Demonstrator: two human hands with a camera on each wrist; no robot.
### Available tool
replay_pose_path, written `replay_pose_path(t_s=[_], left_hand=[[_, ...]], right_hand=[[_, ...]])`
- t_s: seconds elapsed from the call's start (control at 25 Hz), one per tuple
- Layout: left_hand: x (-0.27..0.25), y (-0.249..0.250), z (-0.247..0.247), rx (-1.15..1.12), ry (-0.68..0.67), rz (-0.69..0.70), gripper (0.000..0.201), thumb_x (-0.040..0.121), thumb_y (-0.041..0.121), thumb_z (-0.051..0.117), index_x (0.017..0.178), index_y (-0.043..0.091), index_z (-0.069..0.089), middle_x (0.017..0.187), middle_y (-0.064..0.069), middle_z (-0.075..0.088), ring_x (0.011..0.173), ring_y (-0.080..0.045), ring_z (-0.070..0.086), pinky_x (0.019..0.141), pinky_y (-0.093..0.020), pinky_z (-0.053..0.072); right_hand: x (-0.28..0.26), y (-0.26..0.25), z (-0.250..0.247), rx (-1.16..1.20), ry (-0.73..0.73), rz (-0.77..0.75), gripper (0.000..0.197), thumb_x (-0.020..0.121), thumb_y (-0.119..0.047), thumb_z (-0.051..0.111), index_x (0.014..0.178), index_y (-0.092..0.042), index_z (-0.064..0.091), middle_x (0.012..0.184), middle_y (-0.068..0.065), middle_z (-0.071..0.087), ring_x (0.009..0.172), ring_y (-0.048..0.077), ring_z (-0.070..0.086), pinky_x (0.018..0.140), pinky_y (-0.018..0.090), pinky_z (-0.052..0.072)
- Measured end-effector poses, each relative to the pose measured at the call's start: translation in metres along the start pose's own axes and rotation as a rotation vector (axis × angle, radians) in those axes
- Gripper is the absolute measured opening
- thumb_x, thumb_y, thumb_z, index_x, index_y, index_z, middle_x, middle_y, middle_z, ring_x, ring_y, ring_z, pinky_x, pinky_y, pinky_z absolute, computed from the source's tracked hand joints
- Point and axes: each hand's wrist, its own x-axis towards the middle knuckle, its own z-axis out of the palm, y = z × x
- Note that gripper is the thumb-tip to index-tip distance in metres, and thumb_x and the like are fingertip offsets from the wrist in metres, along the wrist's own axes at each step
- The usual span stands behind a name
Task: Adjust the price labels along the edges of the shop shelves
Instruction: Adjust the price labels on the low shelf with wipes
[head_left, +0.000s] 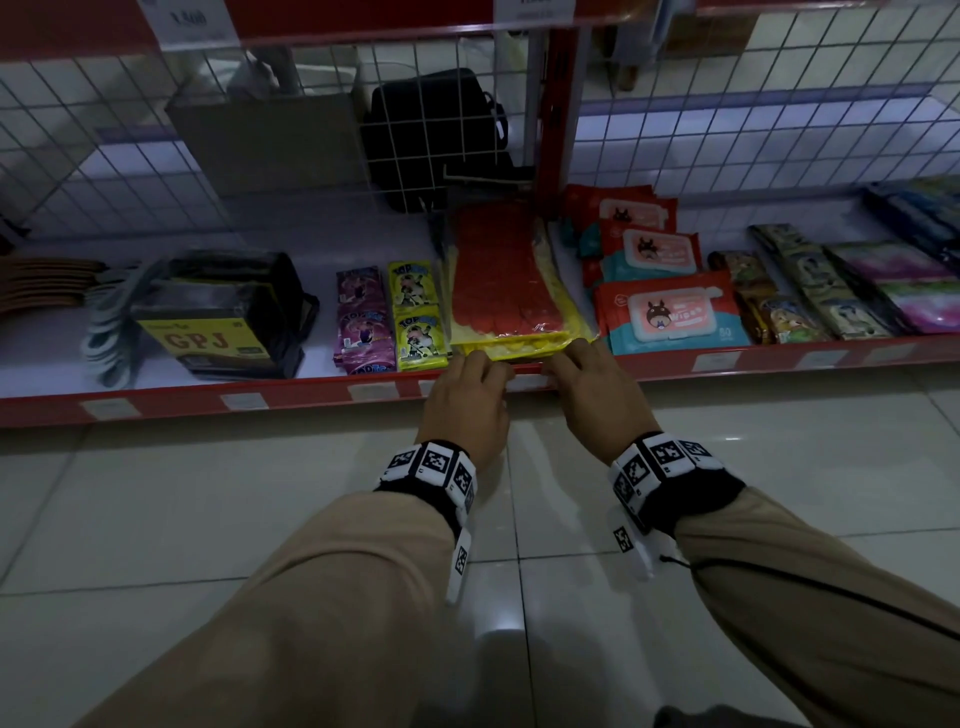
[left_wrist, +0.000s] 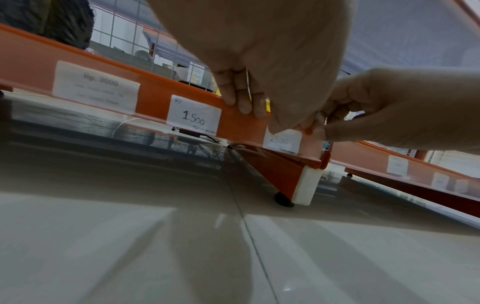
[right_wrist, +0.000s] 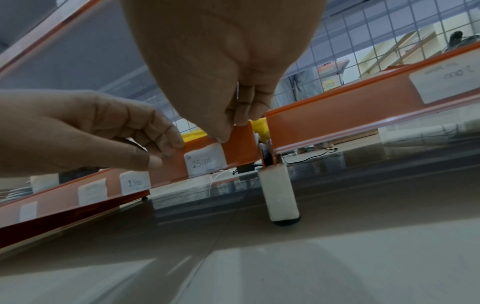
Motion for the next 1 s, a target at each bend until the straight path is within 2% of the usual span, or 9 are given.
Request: replay_pose_path(t_s=[0.24, 0.44, 0.6, 0.72, 0.8, 1.0], left_hand=[[-0.007, 0.003, 0.0, 0.077, -0.035, -0.037, 0.043, 0.089, 0.023, 0.05, 0.133, 0.02, 0.047, 0.125, -0.004, 0.044, 0.124, -0.028, 0.036, 0.099, -0.037, 0.039], [-0.002, 0.01, -0.011, 0.115, -0.069, -0.034, 0.04, 0.091, 0.029, 0.048, 0.13, 0.022, 0.047, 0.127, -0.001, 0.046, 0.12, -0.024, 0.038, 0.095, -0.036, 0.039], [0.013, 0.032, -0.032, 0.094, -0.029, 0.019, 0.039, 0.09, 0.03, 0.047, 0.129, 0.023, 0.048, 0.125, 0.001, 0.049, 0.115, -0.022, 0.04, 0.095, -0.036, 0.037], [0.033, 0.056, -0.062, 0.087, 0.065, 0.069, 0.036, 0.09, 0.033, 0.048, 0.123, 0.022, 0.05, 0.12, 0.0, 0.05, 0.111, -0.023, 0.042, 0.09, -0.035, 0.037], [0.046, 0.074, -0.085, 0.067, 0.147, 0.108, 0.036, 0.088, 0.031, 0.05, 0.123, 0.022, 0.051, 0.118, 0.0, 0.051, 0.109, -0.023, 0.043, 0.087, -0.035, 0.036], [0.077, 0.114, -0.134, -0.011, 0.323, 0.222, 0.037, 0.089, 0.031, 0.052, 0.125, 0.02, 0.053, 0.115, 0.0, 0.054, 0.107, -0.022, 0.045, 0.089, -0.035, 0.04]], right_hand=[[-0.004, 0.004, -0.003, 0.032, -0.01, -0.016, 0.03, 0.073, 0.006, 0.061, 0.102, -0.005, 0.06, 0.095, 0.016, 0.057, 0.085, 0.034, 0.053, 0.062, 0.036, 0.044], [-0.008, 0.013, -0.022, 0.075, -0.033, 0.024, 0.028, 0.081, -0.001, 0.056, 0.108, -0.006, 0.061, 0.103, 0.016, 0.057, 0.095, 0.034, 0.052, 0.069, 0.039, 0.046], [-0.003, 0.031, -0.06, 0.093, 0.028, 0.096, 0.031, 0.083, -0.004, 0.057, 0.113, -0.007, 0.06, 0.111, 0.016, 0.056, 0.104, 0.034, 0.049, 0.079, 0.04, 0.046], [0.008, 0.049, -0.102, 0.102, 0.17, 0.126, 0.031, 0.084, -0.004, 0.057, 0.115, -0.004, 0.059, 0.112, 0.018, 0.055, 0.106, 0.035, 0.049, 0.082, 0.038, 0.044], [0.015, 0.061, -0.137, 0.105, 0.332, 0.122, 0.027, 0.084, -0.004, 0.058, 0.111, -0.004, 0.061, 0.109, 0.018, 0.056, 0.103, 0.036, 0.051, 0.08, 0.038, 0.045], [0.035, 0.086, -0.212, 0.078, 0.624, 0.11, 0.026, 0.087, -0.008, 0.055, 0.113, -0.01, 0.058, 0.114, 0.012, 0.053, 0.108, 0.029, 0.048, 0.083, 0.032, 0.042]])
